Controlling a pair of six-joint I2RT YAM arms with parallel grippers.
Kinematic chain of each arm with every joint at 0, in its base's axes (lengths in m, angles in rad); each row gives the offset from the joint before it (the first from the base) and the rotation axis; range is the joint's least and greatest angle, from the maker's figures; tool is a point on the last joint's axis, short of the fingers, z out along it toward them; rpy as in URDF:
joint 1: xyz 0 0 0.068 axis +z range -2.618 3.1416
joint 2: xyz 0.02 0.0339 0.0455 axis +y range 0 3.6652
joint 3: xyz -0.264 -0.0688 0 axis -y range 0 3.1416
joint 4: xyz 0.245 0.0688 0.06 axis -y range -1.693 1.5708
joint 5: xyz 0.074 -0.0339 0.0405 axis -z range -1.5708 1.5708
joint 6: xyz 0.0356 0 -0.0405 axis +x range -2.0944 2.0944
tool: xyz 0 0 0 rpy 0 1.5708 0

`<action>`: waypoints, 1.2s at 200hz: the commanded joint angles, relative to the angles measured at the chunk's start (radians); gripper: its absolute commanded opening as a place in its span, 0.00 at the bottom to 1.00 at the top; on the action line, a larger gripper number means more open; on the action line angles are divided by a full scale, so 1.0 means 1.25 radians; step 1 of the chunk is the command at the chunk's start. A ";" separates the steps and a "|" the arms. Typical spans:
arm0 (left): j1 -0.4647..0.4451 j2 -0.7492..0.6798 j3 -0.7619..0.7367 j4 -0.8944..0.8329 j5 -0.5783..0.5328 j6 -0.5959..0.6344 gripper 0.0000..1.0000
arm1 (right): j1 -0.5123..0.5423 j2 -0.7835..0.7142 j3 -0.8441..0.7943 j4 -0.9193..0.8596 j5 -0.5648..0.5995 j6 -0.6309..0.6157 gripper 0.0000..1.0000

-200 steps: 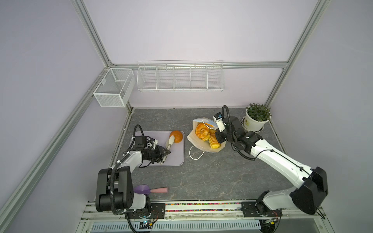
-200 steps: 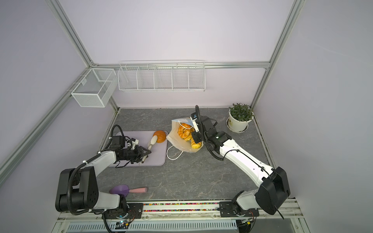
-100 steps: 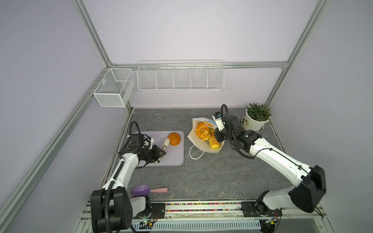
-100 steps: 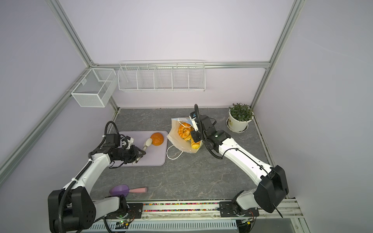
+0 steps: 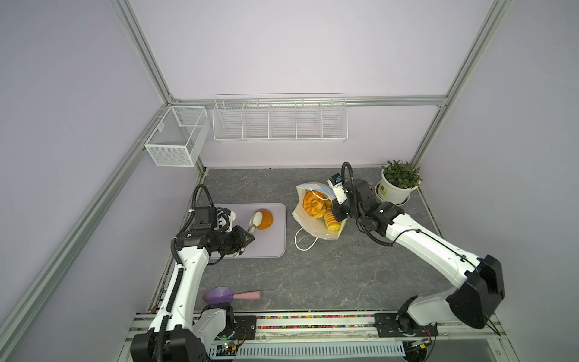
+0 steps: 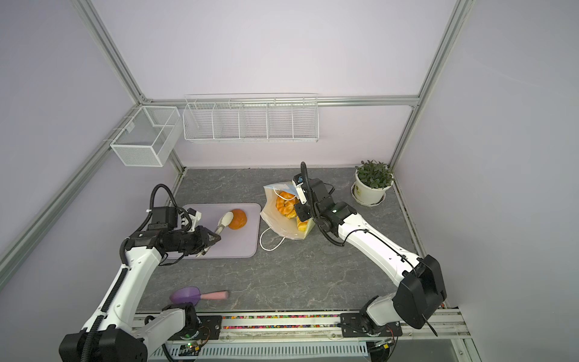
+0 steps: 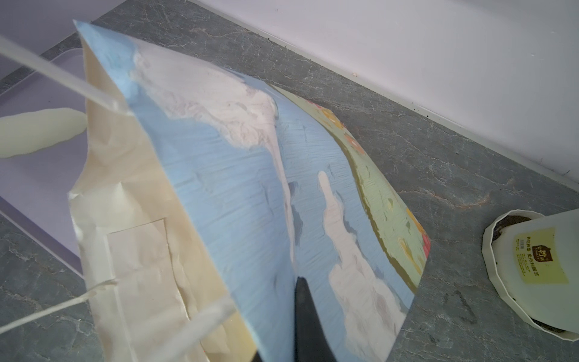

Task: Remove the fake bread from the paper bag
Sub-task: 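Open the tongs with the left gripper to release the bun on the mat, then insert the tongs into the bag toward the braided ring bread, left gripper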

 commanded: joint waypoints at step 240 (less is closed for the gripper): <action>-0.704 0.364 0.457 0.015 -0.532 -0.099 0.45 | 0.008 -0.007 -0.010 0.013 -0.065 0.065 0.07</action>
